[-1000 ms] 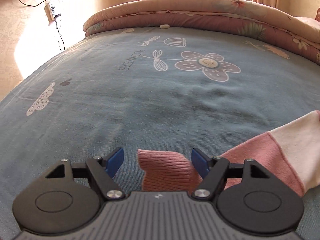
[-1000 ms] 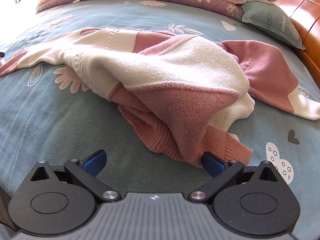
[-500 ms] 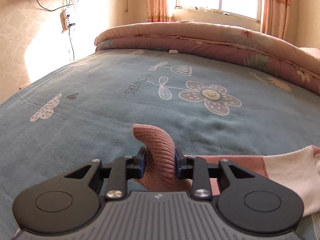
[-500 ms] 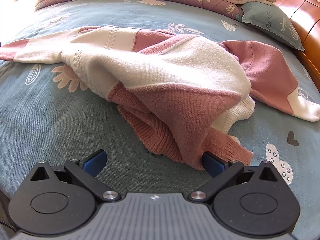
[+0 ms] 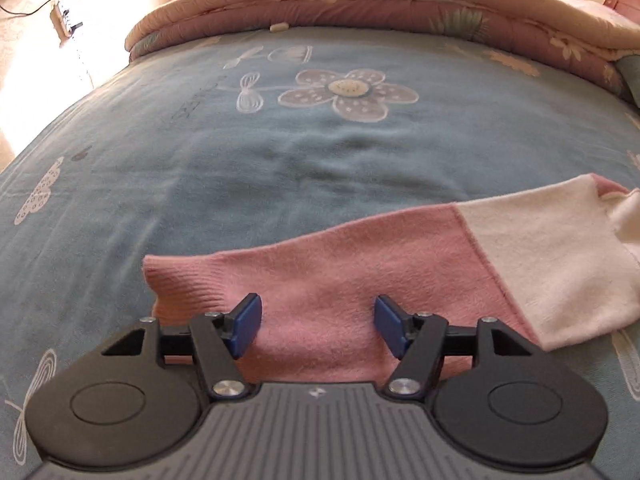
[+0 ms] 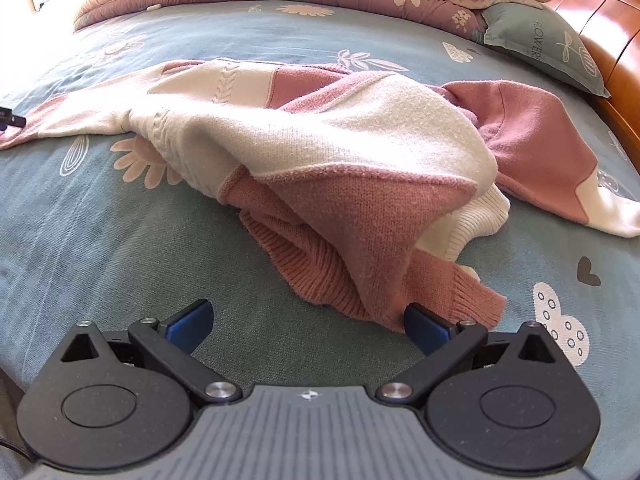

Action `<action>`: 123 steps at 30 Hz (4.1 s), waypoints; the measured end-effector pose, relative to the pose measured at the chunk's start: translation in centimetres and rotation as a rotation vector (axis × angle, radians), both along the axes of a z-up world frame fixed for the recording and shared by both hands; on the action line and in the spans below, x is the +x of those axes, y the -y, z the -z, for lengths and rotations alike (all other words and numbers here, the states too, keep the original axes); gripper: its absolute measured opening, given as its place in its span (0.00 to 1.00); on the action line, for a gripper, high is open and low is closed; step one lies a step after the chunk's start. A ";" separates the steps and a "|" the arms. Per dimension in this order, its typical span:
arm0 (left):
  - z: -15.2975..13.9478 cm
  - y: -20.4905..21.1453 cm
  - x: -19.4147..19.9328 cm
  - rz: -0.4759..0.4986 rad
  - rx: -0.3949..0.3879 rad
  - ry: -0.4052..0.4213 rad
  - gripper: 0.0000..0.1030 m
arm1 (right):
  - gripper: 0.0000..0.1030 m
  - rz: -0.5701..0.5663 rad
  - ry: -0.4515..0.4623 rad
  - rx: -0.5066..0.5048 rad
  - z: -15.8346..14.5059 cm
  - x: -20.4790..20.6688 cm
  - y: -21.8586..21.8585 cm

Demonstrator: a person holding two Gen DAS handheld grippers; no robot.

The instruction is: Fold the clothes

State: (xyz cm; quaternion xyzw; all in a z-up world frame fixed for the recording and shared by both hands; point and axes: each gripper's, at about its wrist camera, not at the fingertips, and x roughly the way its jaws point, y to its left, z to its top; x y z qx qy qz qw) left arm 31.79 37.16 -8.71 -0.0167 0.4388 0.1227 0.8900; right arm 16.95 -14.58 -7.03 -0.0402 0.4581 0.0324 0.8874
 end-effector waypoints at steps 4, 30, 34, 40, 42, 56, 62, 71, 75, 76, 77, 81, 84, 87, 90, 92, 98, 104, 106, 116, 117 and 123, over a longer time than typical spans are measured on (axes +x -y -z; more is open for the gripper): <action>-1.1 0.7 -0.6 -0.045 0.007 0.014 0.69 | 1.00 0.015 0.024 0.004 -0.7 -0.7 1.1; -6.0 34.4 -2.4 0.690 -0.176 0.084 0.73 | 1.00 0.003 0.081 0.028 3.3 -3.9 3.8; -4.4 36.9 -2.7 0.715 -0.207 0.047 0.74 | 1.00 -0.025 0.096 0.036 3.3 -4.0 4.1; -1.8 36.7 -3.6 0.676 -0.262 -0.041 0.79 | 1.00 -0.066 0.113 0.038 3.3 -4.6 4.4; -2.3 35.9 -4.2 0.658 -0.270 -0.033 0.79 | 1.00 -0.081 0.118 0.035 3.3 -4.8 4.5; -6.5 41.1 -5.8 0.767 -0.208 0.052 0.80 | 1.00 -0.097 0.077 0.134 1.6 -7.6 7.8; -5.8 41.5 -6.1 0.737 -0.223 0.059 0.80 | 1.00 -0.009 0.112 0.146 0.2 -7.6 12.3; -6.6 40.0 -6.2 0.635 -0.196 0.153 0.80 | 1.00 0.117 0.238 -0.048 -2.8 -0.9 18.8; -6.6 39.3 -6.0 0.590 -0.225 0.171 0.80 | 1.00 0.050 0.234 -0.276 -1.1 4.0 19.1; -6.6 39.1 -5.9 0.582 -0.227 0.172 0.80 | 1.00 0.033 0.233 -0.333 -0.7 5.3 19.1; -6.6 38.9 -5.8 0.575 -0.229 0.173 0.80 | 1.00 0.003 0.227 -0.382 0.1 6.2 18.8; -6.4 38.3 -5.3 0.557 -0.235 0.167 0.80 | 1.00 -0.128 0.233 -0.543 3.0 9.2 17.5; -6.2 38.1 -5.0 0.546 -0.232 0.164 0.80 | 1.00 -0.057 0.270 -0.540 2.6 10.3 18.6; -6.1 38.1 -4.8 0.541 -0.235 0.163 0.80 | 1.00 0.015 0.306 -0.537 2.1 11.4 19.7; -6.0 38.1 -4.8 0.542 -0.240 0.163 0.80 | 1.00 0.086 0.343 -0.533 1.6 12.4 20.9; -5.9 38.1 -4.8 0.542 -0.237 0.163 0.80 | 1.00 0.133 0.367 -0.530 1.3 13.1 21.6; -5.5 38.2 -4.4 0.540 -0.237 0.148 0.80 | 1.00 0.288 0.355 -0.545 1.2 14.7 25.3; -5.3 38.1 -4.3 0.539 -0.236 0.141 0.80 | 1.00 0.417 0.287 -0.424 0.6 14.7 30.0; -5.1 38.0 -4.1 0.534 -0.236 0.136 0.80 | 1.00 0.350 0.262 -0.412 1.1 14.1 29.6; -4.8 38.5 -4.2 0.547 -0.229 0.119 0.80 | 1.00 0.252 0.264 -0.595 3.6 14.3 27.8; -4.8 38.5 -4.3 0.546 -0.226 0.120 0.80 | 1.00 0.299 0.278 -0.606 3.2 14.3 28.5; -4.6 38.2 -3.9 0.530 -0.225 0.110 0.80 | 1.00 0.449 0.351 -0.539 -0.1 11.6 31.8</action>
